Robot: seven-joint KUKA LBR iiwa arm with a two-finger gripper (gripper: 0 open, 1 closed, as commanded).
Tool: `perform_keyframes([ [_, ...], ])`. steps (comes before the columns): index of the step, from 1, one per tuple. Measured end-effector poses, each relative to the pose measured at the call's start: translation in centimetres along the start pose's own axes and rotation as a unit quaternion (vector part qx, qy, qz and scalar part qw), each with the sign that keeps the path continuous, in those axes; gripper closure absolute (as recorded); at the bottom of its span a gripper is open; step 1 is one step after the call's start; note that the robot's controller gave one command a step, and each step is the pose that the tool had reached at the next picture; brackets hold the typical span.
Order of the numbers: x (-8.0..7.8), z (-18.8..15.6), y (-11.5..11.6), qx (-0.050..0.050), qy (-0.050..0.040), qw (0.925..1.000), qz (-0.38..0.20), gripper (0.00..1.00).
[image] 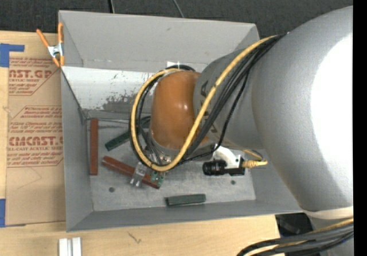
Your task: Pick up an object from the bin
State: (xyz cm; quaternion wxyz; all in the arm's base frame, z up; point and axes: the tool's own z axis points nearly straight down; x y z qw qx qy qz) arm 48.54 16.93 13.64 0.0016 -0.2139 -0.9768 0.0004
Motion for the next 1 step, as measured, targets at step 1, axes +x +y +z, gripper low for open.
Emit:
perform_keyframes([
  [1,-0.03,-1.9,0.04,-0.002,-0.002,1.0,0.0,1.0],
])
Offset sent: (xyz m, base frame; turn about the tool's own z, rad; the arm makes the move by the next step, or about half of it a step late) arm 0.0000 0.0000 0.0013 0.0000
